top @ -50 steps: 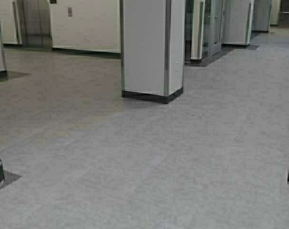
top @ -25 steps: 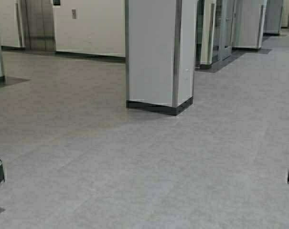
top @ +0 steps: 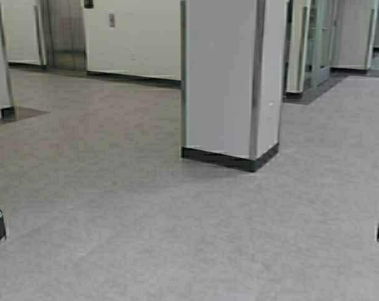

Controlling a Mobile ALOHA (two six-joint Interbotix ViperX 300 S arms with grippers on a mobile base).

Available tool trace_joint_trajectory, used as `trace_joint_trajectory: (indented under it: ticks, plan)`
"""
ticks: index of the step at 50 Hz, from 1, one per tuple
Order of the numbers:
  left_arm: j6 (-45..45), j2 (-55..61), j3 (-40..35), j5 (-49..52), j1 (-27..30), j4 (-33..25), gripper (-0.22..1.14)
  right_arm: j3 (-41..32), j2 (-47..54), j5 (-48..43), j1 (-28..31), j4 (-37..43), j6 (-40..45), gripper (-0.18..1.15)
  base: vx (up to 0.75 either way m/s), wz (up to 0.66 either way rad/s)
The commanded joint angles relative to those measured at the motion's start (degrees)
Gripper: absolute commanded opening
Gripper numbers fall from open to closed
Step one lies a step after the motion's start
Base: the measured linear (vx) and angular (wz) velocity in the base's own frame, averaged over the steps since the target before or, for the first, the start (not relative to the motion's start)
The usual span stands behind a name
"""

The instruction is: Navigate to elevator, push the call button, then enter the elevator

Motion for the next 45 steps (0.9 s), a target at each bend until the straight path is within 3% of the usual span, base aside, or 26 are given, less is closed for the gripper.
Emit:
trace_joint_trajectory:
  ticks: [1, 45]
  plan:
    - [-0.18, 0.44, -1.23, -0.44, 0.09, 0.09, 0.03, 0.09, 0.18, -0.44, 0.09, 0.0, -0.18, 0.05, 0.77, 0.18]
    - [-0.44, 0.18, -1.49, -0.35, 0.09, -0.26, 0.03, -1.32, 5.1, -0.62, 0.0, -0.53, 0.09, 0.05, 0.72, 0.21]
